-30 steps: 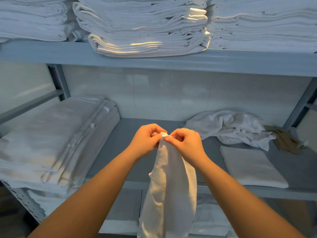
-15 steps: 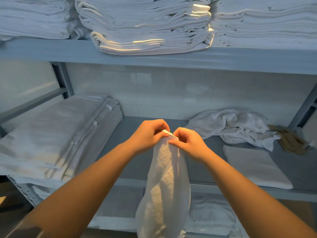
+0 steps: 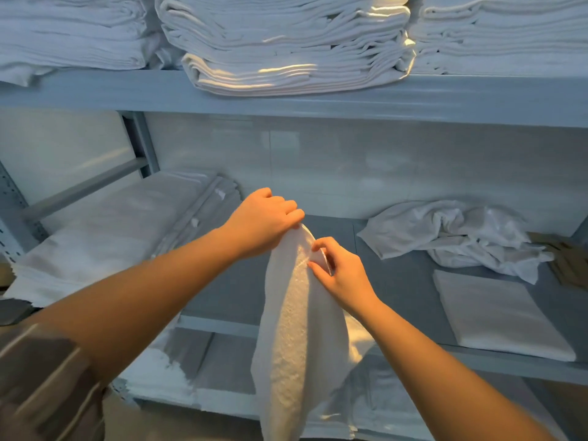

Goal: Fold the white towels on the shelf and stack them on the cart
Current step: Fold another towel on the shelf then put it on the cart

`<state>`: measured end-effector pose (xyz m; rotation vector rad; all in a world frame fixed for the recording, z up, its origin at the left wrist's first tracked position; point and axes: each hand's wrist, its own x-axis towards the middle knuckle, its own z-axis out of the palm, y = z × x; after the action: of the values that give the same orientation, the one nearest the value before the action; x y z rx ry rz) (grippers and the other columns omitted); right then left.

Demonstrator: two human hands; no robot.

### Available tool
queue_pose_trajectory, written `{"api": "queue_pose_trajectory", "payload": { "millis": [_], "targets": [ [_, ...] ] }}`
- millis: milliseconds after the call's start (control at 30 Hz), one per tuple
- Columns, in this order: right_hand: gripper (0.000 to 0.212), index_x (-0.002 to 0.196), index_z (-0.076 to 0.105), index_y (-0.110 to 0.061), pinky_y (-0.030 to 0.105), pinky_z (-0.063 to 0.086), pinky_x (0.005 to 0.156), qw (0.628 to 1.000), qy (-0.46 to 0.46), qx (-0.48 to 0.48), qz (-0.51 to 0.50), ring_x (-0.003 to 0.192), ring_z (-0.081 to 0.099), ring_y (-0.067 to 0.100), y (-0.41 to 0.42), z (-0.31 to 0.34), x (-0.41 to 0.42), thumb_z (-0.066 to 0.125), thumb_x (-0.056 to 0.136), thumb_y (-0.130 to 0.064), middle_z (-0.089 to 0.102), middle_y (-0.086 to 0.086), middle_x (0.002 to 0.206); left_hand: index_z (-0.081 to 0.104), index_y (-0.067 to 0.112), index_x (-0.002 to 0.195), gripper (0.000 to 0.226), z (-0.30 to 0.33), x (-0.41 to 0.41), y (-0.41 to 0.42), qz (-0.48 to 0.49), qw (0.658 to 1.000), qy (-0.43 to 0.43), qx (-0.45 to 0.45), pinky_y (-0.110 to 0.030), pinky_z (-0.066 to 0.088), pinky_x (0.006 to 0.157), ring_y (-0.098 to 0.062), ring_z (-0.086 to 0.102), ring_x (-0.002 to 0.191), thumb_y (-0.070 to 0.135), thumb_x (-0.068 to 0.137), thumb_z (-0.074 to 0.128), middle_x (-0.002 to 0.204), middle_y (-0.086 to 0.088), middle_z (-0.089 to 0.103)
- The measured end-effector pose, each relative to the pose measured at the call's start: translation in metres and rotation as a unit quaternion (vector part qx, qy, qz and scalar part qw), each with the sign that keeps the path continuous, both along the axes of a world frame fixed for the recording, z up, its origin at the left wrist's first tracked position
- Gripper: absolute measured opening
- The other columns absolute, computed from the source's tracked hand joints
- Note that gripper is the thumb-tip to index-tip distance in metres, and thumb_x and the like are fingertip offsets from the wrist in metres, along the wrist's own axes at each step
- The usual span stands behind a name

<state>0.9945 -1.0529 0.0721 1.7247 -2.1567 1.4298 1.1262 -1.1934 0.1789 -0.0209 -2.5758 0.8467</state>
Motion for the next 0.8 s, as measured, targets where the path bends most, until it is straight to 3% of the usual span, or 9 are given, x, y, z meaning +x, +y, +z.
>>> {"api": "queue_pose_trajectory", "payload": {
  "millis": [100, 333, 500, 600, 700, 800],
  "targets": [
    [0.028, 0.11, 0.048, -0.028, 0.03, 0.043, 0.061, 1.0, -0.019, 0.0, -0.009, 0.06, 0.047, 0.012, 0.0, -0.008, -0.002, 0.064, 0.087, -0.024, 0.053, -0.006, 0.072, 0.063, 0.013, 0.073, 0.017, 0.006, 0.002, -0.008, 0.006, 0.999, -0.012, -0.037, -0.028, 0.038, 0.051, -0.023, 0.051, 0.049, 0.002, 0.065, 0.072, 0.059, -0.001, 0.052],
    [0.02, 0.104, 0.053, -0.029, 0.022, 0.034, 0.061, 1.0, 0.003, 0.02, -0.002, 0.067, 0.047, 0.0, -0.01, -0.02, 0.005, 0.063, 0.087, -0.024, 0.046, -0.024, 0.078, 0.062, 0.014, 0.073, 0.018, 0.01, 0.005, -0.015, 0.029, 0.995, -0.053, -0.081, -0.028, 0.041, 0.052, -0.023, 0.051, 0.05, 0.002, 0.065, 0.073, 0.06, -0.001, 0.053],
    [0.044, 0.127, 0.049, -0.035, 0.029, 0.045, 0.074, 0.996, -0.025, 0.085, 0.03, 0.085, 0.053, 0.014, -0.017, -0.024, 0.005, 0.061, 0.087, -0.024, 0.057, -0.006, 0.101, 0.06, 0.012, 0.069, 0.02, 0.014, 0.006, -0.014, 0.027, 0.995, -0.051, -0.087, -0.028, 0.04, 0.05, -0.023, 0.049, 0.048, -0.004, 0.06, 0.067, 0.057, -0.002, 0.051],
    [0.02, 0.104, 0.061, -0.021, 0.034, 0.046, 0.072, 0.989, -0.002, 0.141, 0.034, 0.08, 0.051, 0.017, -0.019, -0.031, 0.007, 0.062, 0.086, -0.03, 0.054, -0.001, 0.088, 0.06, 0.011, 0.068, 0.02, 0.017, 0.008, -0.017, 0.016, 0.995, -0.043, -0.091, -0.028, 0.04, 0.05, -0.024, 0.049, 0.048, -0.007, 0.06, 0.063, 0.057, -0.004, 0.052],
    [0.017, 0.096, 0.068, -0.022, 0.037, 0.05, 0.076, 0.982, -0.027, 0.185, 0.04, 0.084, 0.056, 0.017, -0.014, -0.044, 0.005, 0.063, 0.085, -0.034, 0.058, 0.0, 0.091, 0.061, 0.008, 0.072, 0.014, 0.023, 0.015, -0.027, 0.022, 0.997, -0.016, -0.065, -0.029, 0.038, 0.052, -0.025, 0.054, 0.05, -0.004, 0.07, 0.054, 0.06, -0.008, 0.056],
    [0.018, 0.09, 0.069, -0.018, 0.039, 0.053, 0.075, 0.972, -0.047, 0.229, 0.023, 0.083, 0.059, 0.02, -0.006, -0.061, 0.002, 0.065, 0.082, -0.033, 0.06, 0.003, 0.092, 0.063, 0.005, 0.079, 0.018, 0.034, 0.027, -0.04, 0.066, 0.998, -0.001, -0.022, -0.032, 0.036, 0.056, -0.029, 0.059, 0.056, -0.009, 0.068, 0.062, 0.066, -0.012, 0.059]
  ]
}}
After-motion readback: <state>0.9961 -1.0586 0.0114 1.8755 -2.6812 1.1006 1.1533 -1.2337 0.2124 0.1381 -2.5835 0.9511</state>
